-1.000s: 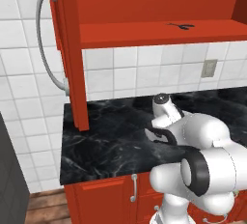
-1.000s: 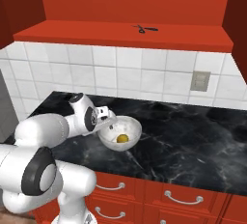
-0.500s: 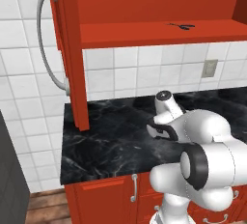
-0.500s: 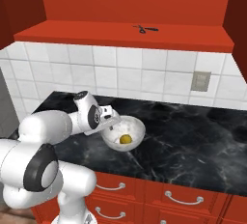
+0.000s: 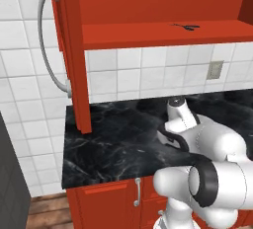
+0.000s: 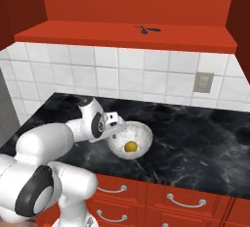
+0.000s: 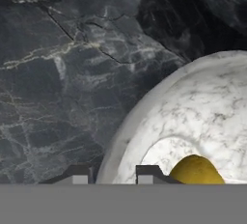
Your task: Pick the lemon from the cabinet and place it in the bowl. Then pick the bowl and place it in the sink. Then turn on the sink facuet.
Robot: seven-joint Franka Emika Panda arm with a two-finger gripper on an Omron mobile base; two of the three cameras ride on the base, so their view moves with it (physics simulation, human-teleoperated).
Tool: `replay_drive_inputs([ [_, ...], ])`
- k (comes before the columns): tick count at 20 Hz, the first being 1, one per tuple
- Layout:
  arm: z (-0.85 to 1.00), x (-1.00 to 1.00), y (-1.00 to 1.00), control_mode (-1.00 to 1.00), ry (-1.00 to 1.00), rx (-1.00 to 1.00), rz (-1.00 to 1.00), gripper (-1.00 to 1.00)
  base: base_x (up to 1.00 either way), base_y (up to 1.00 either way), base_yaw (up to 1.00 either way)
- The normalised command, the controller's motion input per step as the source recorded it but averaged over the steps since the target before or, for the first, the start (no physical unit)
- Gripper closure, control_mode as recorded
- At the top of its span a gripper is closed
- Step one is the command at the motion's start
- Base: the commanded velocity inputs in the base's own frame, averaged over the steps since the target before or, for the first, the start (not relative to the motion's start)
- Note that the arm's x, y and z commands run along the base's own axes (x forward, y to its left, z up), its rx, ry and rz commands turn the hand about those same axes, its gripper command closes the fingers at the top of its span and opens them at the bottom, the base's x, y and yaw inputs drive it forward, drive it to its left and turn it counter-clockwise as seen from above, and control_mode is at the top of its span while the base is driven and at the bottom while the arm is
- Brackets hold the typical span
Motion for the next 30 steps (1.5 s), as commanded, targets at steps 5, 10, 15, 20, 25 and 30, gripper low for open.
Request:
replay_drive_inputs([
  [5, -0.02, -0.18, -0.25, -1.00, 0.00, 0.00, 0.00, 1.00, 0.00, 0.00, 0.00],
  [10, 0.35, -0.28, -0.10, -1.00, 0.02, -0.04, 0.00, 1.00, 0.00, 0.00, 0.00],
  [15, 0.97, -0.29, 0.00, -1.00, 0.11, -0.18, 0.00, 1.00, 0.00, 0.00, 0.00],
  [20, 1.00, -0.56, 0.00, -1.00, 0.15, -0.18, 0.00, 1.00, 0.00, 0.00, 0.00],
  [25, 1.00, -0.68, 0.00, -1.00, 0.05, -0.07, 0.00, 1.00, 0.00, 0.00, 0.00],
  [30, 0.89, -0.65, 0.00, -1.00, -0.01, 0.00, 0.00, 1.00, 0.00, 0.00, 0.00],
])
